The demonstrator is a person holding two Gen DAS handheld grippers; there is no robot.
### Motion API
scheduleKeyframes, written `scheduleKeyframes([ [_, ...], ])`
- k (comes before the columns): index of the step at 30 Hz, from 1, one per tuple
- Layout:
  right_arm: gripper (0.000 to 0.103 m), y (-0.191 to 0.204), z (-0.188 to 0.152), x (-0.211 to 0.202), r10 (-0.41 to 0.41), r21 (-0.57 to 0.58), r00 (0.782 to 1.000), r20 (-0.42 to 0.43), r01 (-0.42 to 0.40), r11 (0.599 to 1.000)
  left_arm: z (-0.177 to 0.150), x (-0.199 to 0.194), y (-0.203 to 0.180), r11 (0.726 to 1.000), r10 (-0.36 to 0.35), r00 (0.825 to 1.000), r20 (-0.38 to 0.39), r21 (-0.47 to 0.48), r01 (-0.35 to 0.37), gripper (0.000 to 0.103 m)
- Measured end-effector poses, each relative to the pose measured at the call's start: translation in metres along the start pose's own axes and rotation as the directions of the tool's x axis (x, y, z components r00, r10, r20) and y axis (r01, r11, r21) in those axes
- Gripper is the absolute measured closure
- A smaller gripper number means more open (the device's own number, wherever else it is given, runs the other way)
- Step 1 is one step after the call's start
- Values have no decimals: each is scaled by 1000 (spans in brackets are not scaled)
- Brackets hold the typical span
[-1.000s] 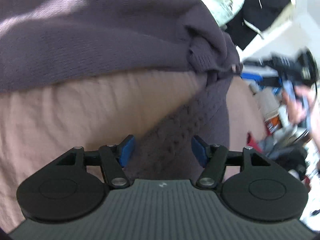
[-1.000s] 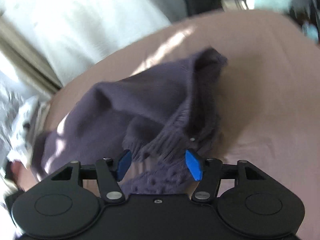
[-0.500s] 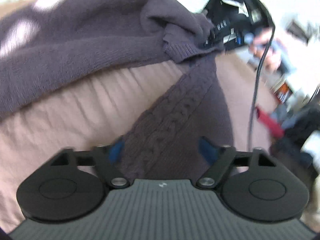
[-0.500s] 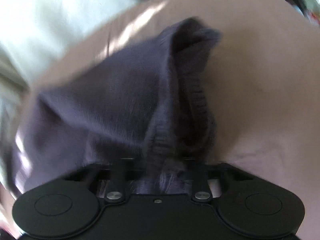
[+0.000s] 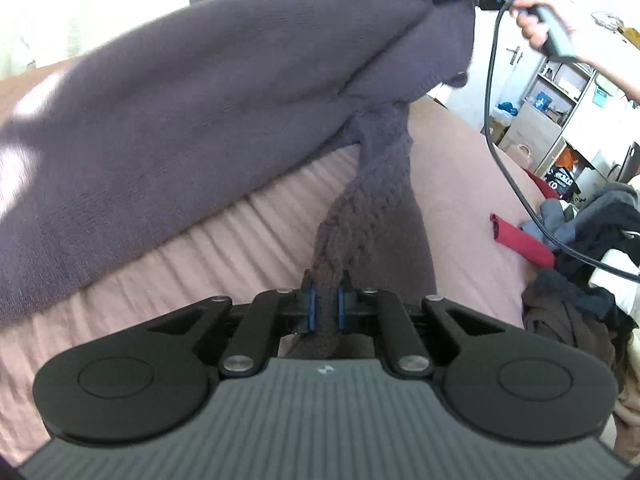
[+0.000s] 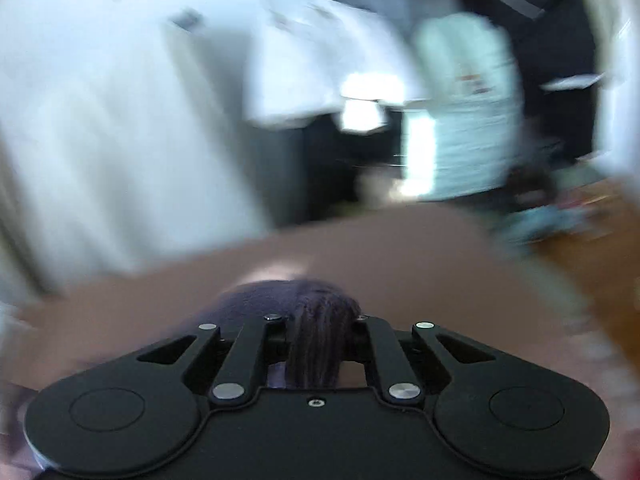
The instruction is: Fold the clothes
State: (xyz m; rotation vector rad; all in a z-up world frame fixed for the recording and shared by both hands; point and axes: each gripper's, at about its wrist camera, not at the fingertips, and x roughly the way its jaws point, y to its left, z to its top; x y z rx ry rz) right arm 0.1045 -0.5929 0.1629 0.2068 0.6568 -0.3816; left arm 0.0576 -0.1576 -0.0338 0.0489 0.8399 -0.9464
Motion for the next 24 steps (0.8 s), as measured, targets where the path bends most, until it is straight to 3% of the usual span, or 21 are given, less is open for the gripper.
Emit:
scheduleKeyframes([
  [3,84,-3,-15,33,-90,-44,994,-61,87,995,0,0,7,999,-24,1000,-16,-27,23,91],
  [5,66,2,-29,48,-119,-52,988,-97,115,992,-2,2,13,999,-16,999,-30,-51,14,85],
  [6,63,2,-35,51,-126,-41,987,-100,122,992,-3,4,16,998,-14,999,-38,-65,11,71],
  [7,53,1,-40,51,-128,-24,987,-95,126,992,-5,6,19,997,-24,999,-48,-81,20,61],
  [8,43,1,-45,50,-129,-7,987,-90,129,992,-6,9,22,995,-38,998,-59,-96,32,45],
  [11,36,-7,-68,50,-165,31,984,-74,168,985,-11,23,20,988,-123,984,-131,-112,109,30],
  [13,30,-14,-79,58,-244,1,966,-88,245,970,-16,30,5,995,-102,981,-164,-26,99,33],
  [14,30,-17,-84,63,-287,-21,953,-97,286,958,-18,31,-5,997,-66,984,-165,36,73,43],
  [15,30,-20,-91,64,-286,-15,952,-110,286,958,-19,30,-15,994,-28,986,-162,101,45,77],
  [16,30,-22,-98,63,-258,8,958,-126,261,965,-18,28,-21,991,-11,987,-159,131,32,88],
  [19,30,-31,-122,62,-170,80,971,-169,186,979,-6,8,-14,997,-4,996,-91,74,11,88],
  [21,30,-37,-137,60,-110,129,975,-194,136,982,5,-14,-9,990,100,995,7,101,-100,88],
  [24,30,-45,-160,58,-16,204,974,-226,64,977,23,-63,11,966,245,955,168,40,-255,89],
])
